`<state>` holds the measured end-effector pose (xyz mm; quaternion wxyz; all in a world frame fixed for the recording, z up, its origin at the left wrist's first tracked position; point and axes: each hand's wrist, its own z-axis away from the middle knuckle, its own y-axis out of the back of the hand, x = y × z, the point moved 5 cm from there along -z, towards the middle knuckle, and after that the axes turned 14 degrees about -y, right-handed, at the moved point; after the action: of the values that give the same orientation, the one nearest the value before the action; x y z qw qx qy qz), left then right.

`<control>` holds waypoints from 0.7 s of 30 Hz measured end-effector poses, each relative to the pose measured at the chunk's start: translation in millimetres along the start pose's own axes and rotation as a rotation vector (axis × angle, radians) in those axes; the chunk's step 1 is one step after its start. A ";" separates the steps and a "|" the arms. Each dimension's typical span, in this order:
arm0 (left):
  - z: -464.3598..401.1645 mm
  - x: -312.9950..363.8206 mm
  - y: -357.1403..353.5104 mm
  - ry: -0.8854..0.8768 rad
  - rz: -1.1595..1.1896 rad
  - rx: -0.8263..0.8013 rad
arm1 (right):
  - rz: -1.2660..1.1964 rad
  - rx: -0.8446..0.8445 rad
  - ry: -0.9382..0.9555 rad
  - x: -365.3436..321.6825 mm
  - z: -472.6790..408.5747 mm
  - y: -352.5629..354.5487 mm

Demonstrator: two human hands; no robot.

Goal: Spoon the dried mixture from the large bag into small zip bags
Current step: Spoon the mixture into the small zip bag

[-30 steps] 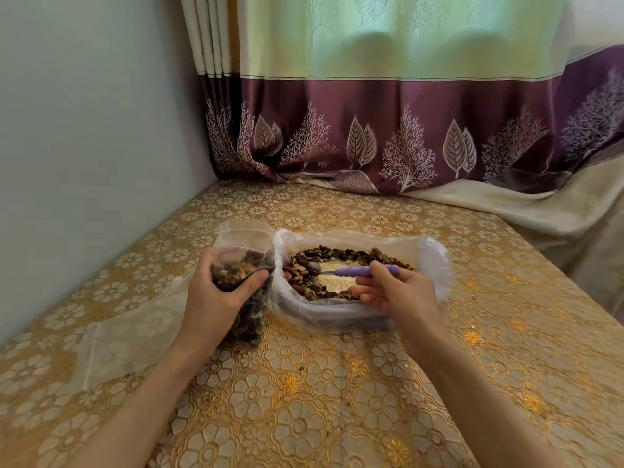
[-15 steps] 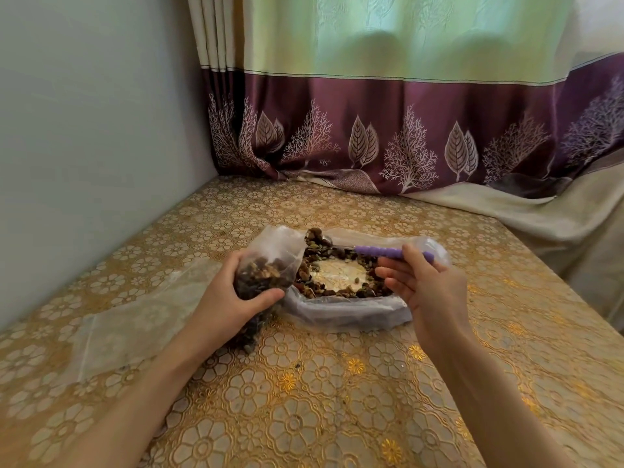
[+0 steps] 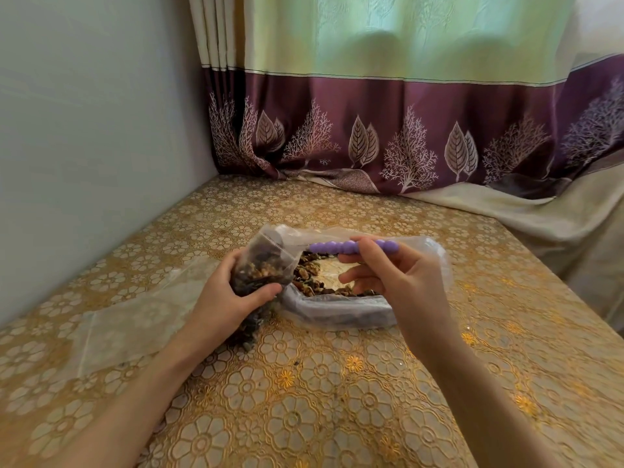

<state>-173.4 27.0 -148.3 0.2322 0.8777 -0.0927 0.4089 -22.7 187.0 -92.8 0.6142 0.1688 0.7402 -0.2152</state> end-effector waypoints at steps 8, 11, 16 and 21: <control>0.3 0.5 3.8 -0.004 0.105 0.109 | -0.085 -0.031 0.045 -0.6 -2.7 5.2; 0.0 2.5 6.3 -0.005 0.119 0.140 | -0.220 0.012 0.016 2.0 -5.9 12.7; -0.2 5.1 10.4 -0.023 0.105 0.176 | -0.194 0.197 0.020 7.1 -8.6 34.5; -0.1 7.9 14.2 -0.049 0.089 0.209 | 0.159 0.329 0.059 16.0 -11.8 40.4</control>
<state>-173.4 14.9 -137.5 0.1188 0.9018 -0.0939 0.4047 -14.9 227.3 -111.2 0.5713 0.3310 0.6972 -0.2791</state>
